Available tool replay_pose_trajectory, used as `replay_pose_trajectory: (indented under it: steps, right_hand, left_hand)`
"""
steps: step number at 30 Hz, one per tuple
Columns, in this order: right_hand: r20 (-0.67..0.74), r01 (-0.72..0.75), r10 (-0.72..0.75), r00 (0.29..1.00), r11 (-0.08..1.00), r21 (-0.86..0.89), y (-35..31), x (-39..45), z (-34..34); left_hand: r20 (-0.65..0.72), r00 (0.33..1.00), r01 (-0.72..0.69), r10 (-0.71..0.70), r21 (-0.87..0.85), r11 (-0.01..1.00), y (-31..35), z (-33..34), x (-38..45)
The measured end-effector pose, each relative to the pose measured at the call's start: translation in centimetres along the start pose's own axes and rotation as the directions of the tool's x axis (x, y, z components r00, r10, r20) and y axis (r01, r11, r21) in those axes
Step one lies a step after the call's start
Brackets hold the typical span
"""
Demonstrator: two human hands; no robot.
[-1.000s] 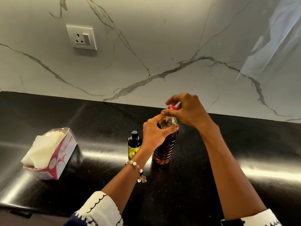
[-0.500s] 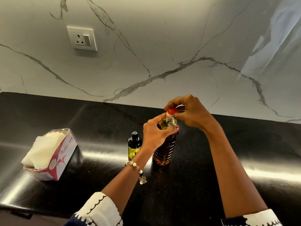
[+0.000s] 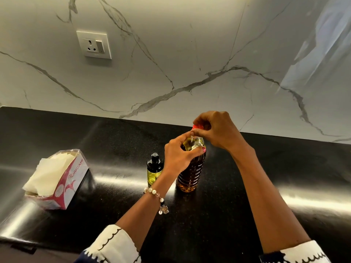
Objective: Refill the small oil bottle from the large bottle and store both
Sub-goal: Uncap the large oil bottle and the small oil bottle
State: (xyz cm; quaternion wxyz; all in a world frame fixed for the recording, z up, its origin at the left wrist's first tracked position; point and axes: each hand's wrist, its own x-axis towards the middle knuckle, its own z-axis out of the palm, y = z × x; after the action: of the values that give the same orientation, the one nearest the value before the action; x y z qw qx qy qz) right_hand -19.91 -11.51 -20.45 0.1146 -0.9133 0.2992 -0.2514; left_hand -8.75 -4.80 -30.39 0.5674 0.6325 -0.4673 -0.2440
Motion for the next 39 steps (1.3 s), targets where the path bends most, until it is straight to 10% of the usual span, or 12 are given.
replay_pose_trajectory:
  steps: [11,17,39]
  right_hand:
    - [0.161,0.02,-0.078,0.984,0.942,0.335,1.2,-0.7,-0.2]
    - [-0.06,-0.037,0.05,0.997,0.978,0.204,0.6,-0.1,0.3]
    - [0.164,-0.013,-0.018,0.986,0.984,0.18,0.3,-0.1,-0.1]
  left_hand:
    - [-0.011,1.0,-0.003,0.003,-0.025,1.0,0.3,0.2,-0.2]
    - [-0.018,0.999,0.026,-0.027,-0.019,0.999,-0.1,0.2,-0.1]
    - [0.018,1.0,0.007,-0.006,-0.038,0.999,0.1,0.0,-0.3]
